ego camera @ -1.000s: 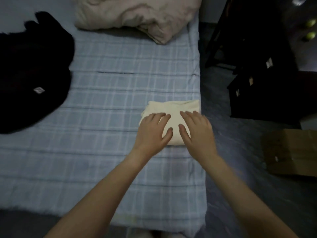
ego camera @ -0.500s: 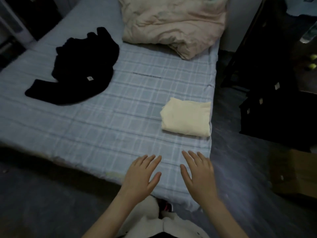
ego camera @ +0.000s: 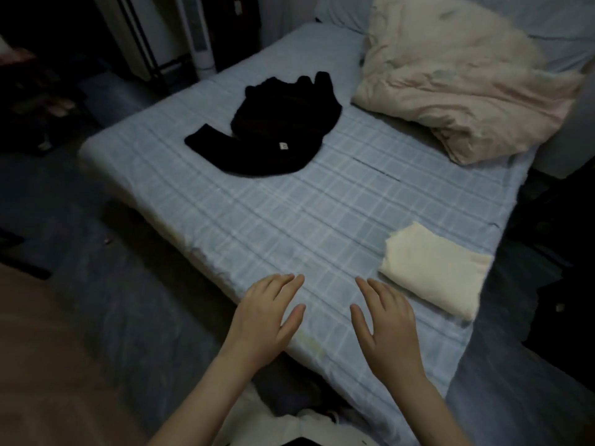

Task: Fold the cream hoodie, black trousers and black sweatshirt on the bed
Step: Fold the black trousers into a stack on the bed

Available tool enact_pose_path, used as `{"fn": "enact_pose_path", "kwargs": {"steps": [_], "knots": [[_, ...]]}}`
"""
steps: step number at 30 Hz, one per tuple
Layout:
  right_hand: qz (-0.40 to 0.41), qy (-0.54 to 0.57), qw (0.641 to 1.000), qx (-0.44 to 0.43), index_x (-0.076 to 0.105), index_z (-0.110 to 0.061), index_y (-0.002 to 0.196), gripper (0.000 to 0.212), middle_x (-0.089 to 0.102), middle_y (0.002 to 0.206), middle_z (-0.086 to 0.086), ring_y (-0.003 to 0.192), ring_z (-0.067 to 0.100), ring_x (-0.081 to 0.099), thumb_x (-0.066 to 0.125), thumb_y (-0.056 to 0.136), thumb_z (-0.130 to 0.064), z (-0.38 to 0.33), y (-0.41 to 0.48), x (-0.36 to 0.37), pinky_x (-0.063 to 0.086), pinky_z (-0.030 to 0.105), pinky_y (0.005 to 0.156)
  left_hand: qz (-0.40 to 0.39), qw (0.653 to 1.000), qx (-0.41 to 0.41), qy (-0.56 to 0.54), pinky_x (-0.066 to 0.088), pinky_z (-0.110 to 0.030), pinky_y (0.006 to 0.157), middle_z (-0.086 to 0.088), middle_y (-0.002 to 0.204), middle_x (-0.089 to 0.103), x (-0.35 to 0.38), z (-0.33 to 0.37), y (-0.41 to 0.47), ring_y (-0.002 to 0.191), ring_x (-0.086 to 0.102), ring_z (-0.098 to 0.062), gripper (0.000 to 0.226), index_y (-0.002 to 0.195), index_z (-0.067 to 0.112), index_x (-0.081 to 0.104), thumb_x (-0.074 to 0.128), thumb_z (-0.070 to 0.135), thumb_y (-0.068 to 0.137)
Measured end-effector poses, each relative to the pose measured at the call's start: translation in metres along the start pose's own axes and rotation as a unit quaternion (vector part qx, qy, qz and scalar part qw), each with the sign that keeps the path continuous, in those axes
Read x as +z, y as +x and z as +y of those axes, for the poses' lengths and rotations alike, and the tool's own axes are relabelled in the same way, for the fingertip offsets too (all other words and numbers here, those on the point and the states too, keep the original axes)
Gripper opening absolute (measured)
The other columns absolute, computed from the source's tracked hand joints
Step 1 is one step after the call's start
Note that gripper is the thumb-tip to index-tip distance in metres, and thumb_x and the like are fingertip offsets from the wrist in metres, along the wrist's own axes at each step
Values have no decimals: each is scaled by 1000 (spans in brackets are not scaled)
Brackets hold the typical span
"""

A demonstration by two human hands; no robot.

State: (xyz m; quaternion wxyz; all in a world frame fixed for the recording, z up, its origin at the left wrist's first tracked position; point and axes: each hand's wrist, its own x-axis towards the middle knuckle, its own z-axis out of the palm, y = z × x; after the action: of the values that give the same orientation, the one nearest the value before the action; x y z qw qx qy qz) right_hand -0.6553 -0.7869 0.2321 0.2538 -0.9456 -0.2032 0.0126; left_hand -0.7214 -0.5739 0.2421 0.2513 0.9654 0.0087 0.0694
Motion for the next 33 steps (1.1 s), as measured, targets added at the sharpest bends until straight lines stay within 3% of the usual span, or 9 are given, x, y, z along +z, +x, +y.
{"fn": "enact_pose_path", "kwargs": {"steps": [7,12,19,24,33], "knots": [[-8,9,998,-68,58,-12,136,52,62,133,8,122,29,57,37,98,-41,-85,54,61,43,47,103,20,996,-90,9,45,-38,102,-1,128,62,-49,-107,-27,120,56,-19,51,134,13,58,40,41,96],[-9,23,998,-64,60,-13,134,52,64,130,8,119,28,59,37,97,-41,-172,91,130,45,48,100,16,994,-101,31,42,-33,100,0,127,63,-100,-209,-35,118,57,-20,50,132,16,59,38,43,96],[-19,34,997,-66,58,-15,136,52,62,131,4,121,24,57,37,98,-44,-285,147,182,44,46,101,33,993,-112,30,44,-39,100,-4,127,63,-187,-324,-20,119,57,-23,52,131,13,60,37,42,95],[-14,18,997,-73,60,-12,133,50,64,128,7,118,26,58,40,97,-40,-326,192,204,46,45,98,52,994,-91,17,48,-41,97,-5,124,64,-208,-379,11,115,58,-25,49,129,9,61,41,38,95],[-67,4,994,-81,59,-10,134,53,63,129,10,119,30,58,38,96,-40,-379,295,277,44,47,100,-28,992,-121,30,44,-38,102,-5,127,63,-217,-472,71,119,57,-26,52,132,12,60,38,41,95]]}}
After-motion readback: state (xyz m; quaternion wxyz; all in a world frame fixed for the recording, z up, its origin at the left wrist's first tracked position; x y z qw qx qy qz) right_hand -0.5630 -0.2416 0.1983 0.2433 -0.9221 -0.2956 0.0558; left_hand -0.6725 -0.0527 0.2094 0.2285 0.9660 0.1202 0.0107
